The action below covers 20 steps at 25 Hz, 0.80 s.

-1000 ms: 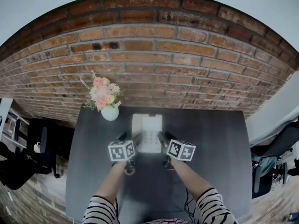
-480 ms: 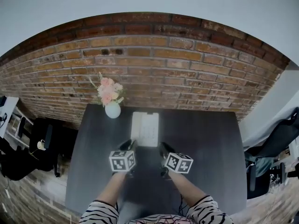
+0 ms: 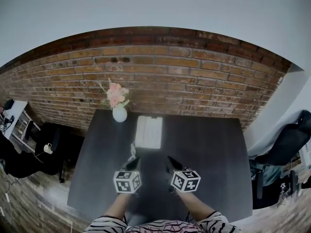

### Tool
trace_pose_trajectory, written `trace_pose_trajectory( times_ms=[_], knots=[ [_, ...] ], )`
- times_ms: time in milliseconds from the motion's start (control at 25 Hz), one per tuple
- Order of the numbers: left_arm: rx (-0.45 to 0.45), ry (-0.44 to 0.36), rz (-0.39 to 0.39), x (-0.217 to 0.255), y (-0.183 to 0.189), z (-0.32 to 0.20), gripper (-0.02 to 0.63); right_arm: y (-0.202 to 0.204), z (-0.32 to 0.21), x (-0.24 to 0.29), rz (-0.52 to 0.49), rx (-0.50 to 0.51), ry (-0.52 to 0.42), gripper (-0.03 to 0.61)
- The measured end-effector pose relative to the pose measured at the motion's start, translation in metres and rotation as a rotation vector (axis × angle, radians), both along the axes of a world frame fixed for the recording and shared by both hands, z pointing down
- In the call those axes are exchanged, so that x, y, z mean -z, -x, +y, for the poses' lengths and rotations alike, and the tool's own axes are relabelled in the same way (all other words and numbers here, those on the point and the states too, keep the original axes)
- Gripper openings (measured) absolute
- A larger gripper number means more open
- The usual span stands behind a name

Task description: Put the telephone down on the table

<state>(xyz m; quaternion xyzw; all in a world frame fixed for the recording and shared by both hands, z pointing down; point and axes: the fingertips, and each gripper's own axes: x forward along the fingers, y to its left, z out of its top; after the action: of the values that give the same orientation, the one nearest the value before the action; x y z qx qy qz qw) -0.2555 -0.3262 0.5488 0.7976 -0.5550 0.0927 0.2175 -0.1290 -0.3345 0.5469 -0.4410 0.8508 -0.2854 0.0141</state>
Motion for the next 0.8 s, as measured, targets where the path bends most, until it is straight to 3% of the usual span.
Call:
trace_pose_trajectory(
  times_ms=[400,800],
  knots=[
    [0.096,-0.032,-0.003,0.018,-0.035,0.101,0.003,-0.028,0.097,0.033,0.031,0.124,-0.086,0.000],
    [0.172,-0.044,-0.027,0.016,-0.079,0.186,0.002,-0.072,0.176,0.024,0.060,0.218,-0.074,0.000]
  ],
)
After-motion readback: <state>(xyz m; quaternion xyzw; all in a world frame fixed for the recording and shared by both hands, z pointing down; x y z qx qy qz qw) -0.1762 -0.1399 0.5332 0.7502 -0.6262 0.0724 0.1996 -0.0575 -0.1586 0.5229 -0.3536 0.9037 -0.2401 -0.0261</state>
